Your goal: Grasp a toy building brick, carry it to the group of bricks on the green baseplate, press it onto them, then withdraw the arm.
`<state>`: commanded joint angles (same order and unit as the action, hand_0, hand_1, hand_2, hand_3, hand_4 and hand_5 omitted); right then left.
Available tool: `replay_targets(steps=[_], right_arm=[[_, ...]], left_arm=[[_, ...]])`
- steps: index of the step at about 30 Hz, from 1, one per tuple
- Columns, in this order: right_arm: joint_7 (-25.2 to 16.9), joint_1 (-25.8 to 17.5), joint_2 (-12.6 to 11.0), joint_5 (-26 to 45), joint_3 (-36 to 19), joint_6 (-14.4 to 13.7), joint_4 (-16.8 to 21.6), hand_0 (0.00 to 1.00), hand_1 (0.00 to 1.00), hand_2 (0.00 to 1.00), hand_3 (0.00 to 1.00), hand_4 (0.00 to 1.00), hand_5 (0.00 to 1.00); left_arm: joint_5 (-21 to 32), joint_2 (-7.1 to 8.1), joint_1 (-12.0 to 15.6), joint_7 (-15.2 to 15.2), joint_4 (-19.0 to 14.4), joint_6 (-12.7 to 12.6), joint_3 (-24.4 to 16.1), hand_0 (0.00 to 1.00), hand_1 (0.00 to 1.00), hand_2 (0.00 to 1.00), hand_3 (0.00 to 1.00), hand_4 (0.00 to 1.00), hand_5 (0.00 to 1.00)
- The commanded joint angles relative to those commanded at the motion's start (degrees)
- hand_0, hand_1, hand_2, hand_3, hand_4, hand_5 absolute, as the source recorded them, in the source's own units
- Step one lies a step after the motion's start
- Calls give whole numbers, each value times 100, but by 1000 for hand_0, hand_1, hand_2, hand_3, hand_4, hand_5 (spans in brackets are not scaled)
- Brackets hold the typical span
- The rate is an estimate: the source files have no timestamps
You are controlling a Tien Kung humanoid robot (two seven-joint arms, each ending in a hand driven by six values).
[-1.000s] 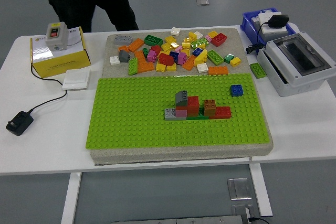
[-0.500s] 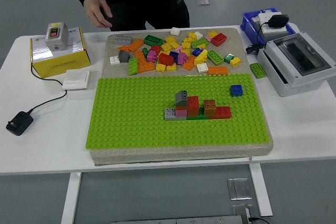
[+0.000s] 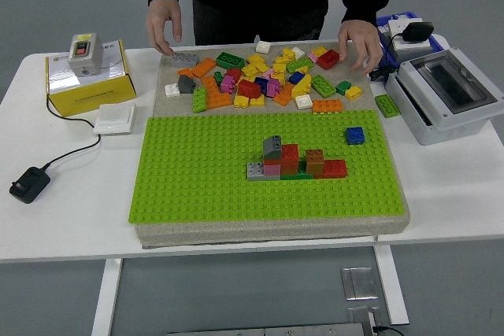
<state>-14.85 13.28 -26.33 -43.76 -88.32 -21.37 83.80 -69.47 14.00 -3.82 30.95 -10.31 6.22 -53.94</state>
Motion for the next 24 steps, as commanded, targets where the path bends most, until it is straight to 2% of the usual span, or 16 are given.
replay_targets(steps=[11, 24], right_arm=[[-36, 211, -28, 239, 487, 17, -248, 757, 787, 855, 886, 757, 985], [-53, 306, -44, 293, 741, 21, -275, 756, 785, 855, 888, 757, 984]], left_arm=[[-63, 9, -29, 17, 0, 17, -11, 720, 697, 636, 693, 170, 628], [-32, 62, -59, 1, 0, 17, 7, 720, 696, 640, 701, 169, 627]])
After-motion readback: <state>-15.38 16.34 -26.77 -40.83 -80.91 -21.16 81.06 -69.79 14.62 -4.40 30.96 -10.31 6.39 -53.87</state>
